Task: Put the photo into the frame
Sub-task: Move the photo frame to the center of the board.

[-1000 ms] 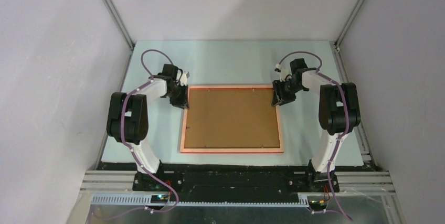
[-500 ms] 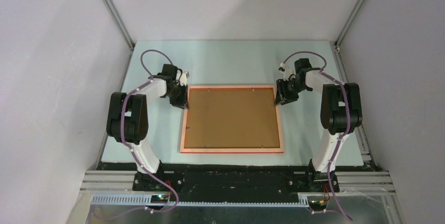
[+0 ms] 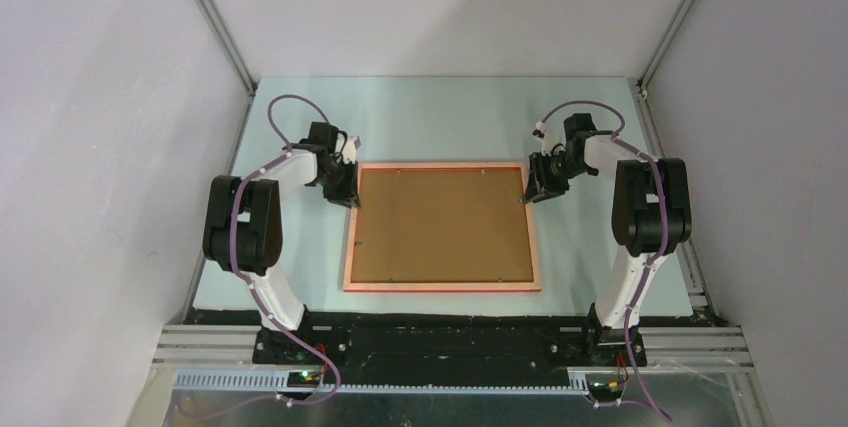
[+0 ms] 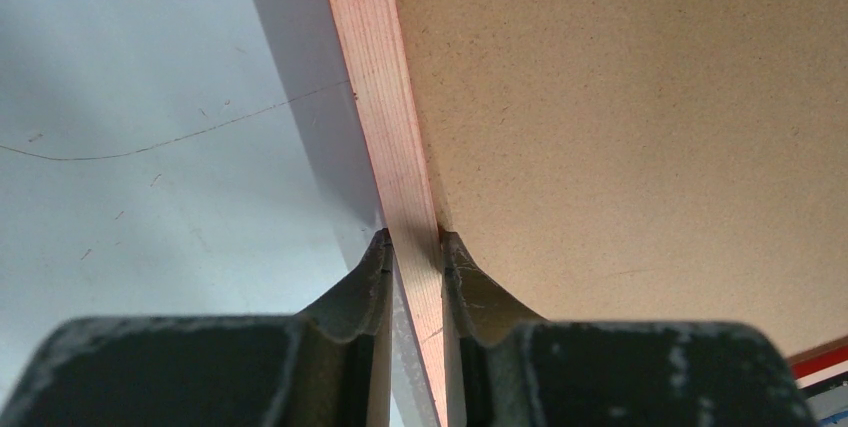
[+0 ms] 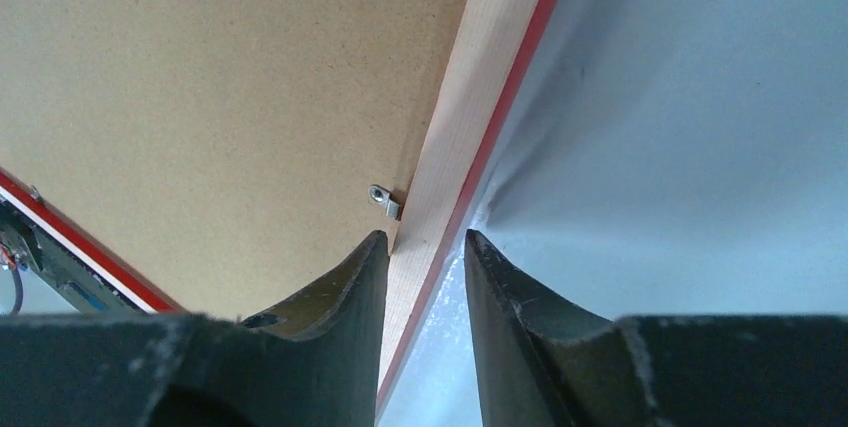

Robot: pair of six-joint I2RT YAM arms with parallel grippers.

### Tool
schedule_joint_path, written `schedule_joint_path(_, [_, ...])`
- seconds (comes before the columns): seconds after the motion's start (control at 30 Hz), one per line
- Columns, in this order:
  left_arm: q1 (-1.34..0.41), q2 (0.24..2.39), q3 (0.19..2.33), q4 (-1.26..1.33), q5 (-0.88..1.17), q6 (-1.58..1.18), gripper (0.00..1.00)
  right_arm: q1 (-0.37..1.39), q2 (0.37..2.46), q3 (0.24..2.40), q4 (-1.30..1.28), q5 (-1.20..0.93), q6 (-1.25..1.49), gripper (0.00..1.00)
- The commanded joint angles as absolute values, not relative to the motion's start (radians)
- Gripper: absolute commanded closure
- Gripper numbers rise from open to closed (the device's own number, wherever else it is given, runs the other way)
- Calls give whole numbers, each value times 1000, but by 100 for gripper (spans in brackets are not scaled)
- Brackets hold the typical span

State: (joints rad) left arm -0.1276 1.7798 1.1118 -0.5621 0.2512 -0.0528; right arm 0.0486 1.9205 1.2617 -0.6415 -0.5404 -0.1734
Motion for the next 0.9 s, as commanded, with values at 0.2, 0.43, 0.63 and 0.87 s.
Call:
schedule_joint_path(0.2, [-124, 1792, 1090, -579, 328, -32, 100, 44, 1938, 1262, -646, -570, -179, 63])
schedule_joint_path(0.43, [-119, 1805, 1094, -579, 357, -31, 100, 42, 1950, 1272, -634, -564, -166, 67])
schedule_joint_path(0.63, [-118, 1804, 1102, -581, 394, -24, 100, 32, 1976, 1306, -644, -565, -155, 82])
schedule_joint_path(0.87, [-117, 1825, 1141, -581, 437, -14, 100, 28, 1996, 1335, -651, -561, -151, 91])
